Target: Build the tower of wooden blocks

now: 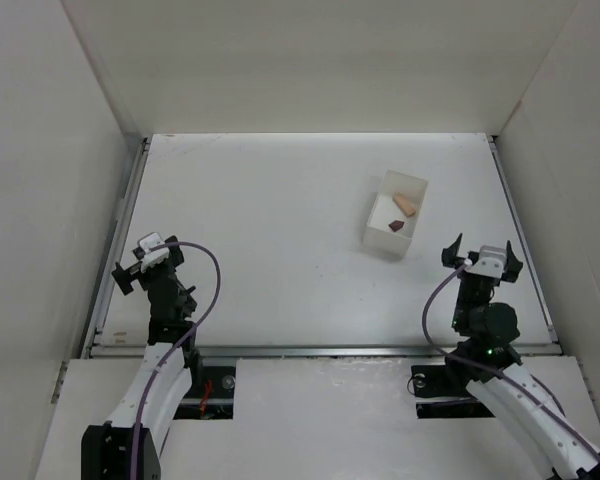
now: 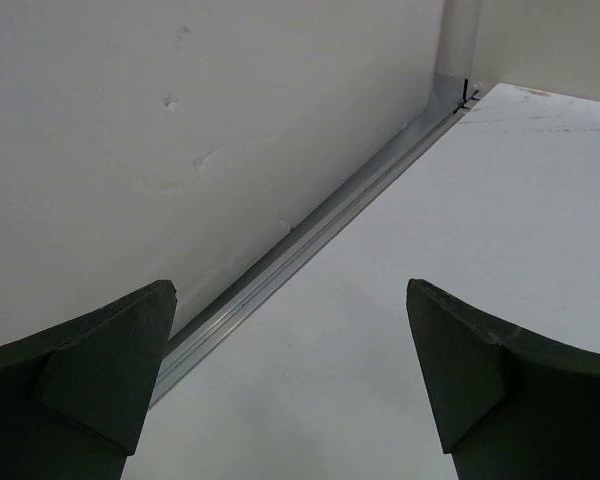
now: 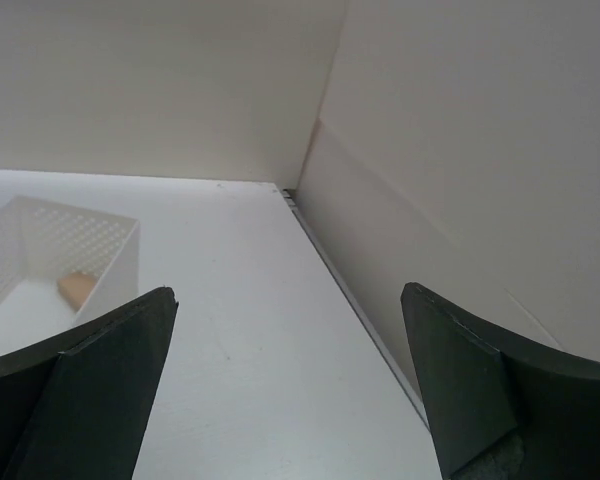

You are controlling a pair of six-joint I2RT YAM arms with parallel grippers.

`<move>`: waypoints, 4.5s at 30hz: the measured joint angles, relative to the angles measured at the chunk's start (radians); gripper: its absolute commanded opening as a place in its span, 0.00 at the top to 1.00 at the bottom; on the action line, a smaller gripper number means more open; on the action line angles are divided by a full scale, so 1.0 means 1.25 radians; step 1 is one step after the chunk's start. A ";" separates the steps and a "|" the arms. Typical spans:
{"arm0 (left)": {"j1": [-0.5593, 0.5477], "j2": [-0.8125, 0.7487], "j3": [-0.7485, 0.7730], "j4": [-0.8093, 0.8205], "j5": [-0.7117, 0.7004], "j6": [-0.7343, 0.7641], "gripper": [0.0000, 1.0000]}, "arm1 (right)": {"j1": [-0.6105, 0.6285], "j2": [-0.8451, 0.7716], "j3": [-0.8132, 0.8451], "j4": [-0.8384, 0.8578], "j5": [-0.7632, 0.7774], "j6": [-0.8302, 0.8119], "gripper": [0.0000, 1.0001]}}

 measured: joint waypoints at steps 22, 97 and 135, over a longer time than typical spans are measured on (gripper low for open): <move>-0.004 0.301 0.624 -0.282 0.249 0.282 0.00 | -0.004 1.076 1.105 -0.225 -0.032 0.155 0.00; -0.089 0.403 0.777 -0.612 0.370 0.244 0.00 | -0.060 1.634 1.478 -1.427 0.280 1.015 1.00; -0.138 0.492 0.934 -0.838 0.653 0.227 0.03 | -0.094 1.361 1.355 -1.113 -0.556 0.645 0.00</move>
